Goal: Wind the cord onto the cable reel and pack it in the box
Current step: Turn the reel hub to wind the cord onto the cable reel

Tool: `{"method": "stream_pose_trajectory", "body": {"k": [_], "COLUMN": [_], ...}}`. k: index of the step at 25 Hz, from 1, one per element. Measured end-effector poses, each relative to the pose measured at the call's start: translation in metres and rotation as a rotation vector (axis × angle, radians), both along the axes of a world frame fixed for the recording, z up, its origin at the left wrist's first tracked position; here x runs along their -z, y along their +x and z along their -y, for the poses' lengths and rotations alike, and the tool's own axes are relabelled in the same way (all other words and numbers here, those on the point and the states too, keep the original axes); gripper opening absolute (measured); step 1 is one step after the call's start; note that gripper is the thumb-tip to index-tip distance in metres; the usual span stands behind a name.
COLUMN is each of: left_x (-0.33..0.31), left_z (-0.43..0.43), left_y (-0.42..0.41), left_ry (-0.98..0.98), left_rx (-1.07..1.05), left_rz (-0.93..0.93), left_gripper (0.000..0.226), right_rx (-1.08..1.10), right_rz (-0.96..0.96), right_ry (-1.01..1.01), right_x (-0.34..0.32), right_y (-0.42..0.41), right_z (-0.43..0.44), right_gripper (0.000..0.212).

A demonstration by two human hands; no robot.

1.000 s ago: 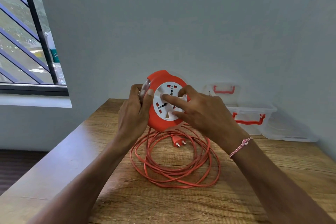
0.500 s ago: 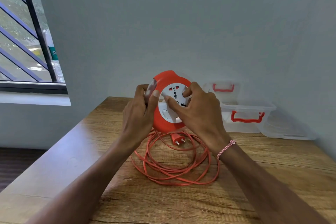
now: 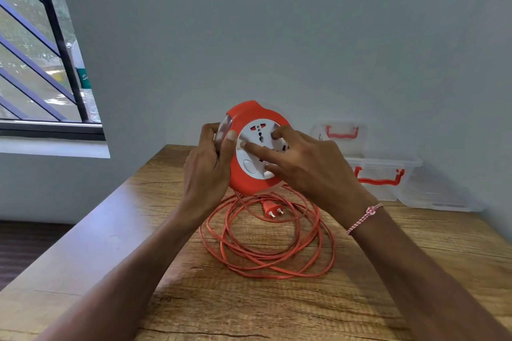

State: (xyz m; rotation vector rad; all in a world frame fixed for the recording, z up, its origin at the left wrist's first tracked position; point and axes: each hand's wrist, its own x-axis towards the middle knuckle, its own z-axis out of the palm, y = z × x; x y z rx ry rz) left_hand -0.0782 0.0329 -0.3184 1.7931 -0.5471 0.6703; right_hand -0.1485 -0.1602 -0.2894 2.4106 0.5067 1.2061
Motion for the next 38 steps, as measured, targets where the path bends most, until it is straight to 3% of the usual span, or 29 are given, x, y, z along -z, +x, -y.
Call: {"method": "stream_pose_trajectory", "body": {"k": [5,10,12,17,20,23,26,30,34,36,38], "left_x": [0.001,0.003,0.003,-0.001,-0.003,-0.003,-0.002,-0.001,0.0,0.001,0.001], "left_z": [0.002,0.007,0.007,0.001,-0.001,0.0,0.001,0.003,0.008,0.009,0.008], "left_y": [-0.003,-0.006,-0.006,-0.002,-0.002,-0.004,-0.004,-0.007,-0.011,-0.011,-0.011], "left_ry": [0.017,0.017,0.022,-0.058,-0.063,-0.083,-0.082,-0.082,-0.07,-0.059,-0.051], "left_rx": [-0.006,-0.013,-0.013,-0.014,-0.004,0.037,0.072,0.069,0.045,0.044,0.045], "left_rz": [0.055,0.063,0.05,0.029,0.01,-0.018,-0.03,-0.007,0.046,0.054,0.051], "left_gripper": [0.045,0.051,0.052,0.044,0.045,0.046,0.047,0.048,0.044,0.045,0.047], "right_rx": [-0.064,-0.083,-0.066,-0.109,-0.045,0.013,0.006,-0.073,-0.064,-0.069,-0.076], "right_rz": [0.106,-0.044,-0.015,-0.007,-0.01,0.005,0.048,0.029,0.026,-0.032,-0.055], "right_ry": [0.217,0.919,0.858,0.366,0.089,0.017,-0.014,0.177,0.561,0.81,0.888], "right_x": [-0.005,-0.004,-0.005,-0.013,-0.012,-0.013,-0.015,-0.016,-0.011,-0.009,-0.008], "right_y": [-0.007,-0.004,-0.003,-0.009,-0.01,-0.012,-0.014,-0.015,-0.011,-0.008,-0.007], "right_z": [-0.011,-0.029,-0.027,-0.011,-0.008,-0.005,-0.001,-0.004,-0.024,-0.031,-0.031], "right_gripper": [0.059,0.062,0.059,0.051,0.06,0.072,0.067,0.048,0.064,0.06,0.057]}}
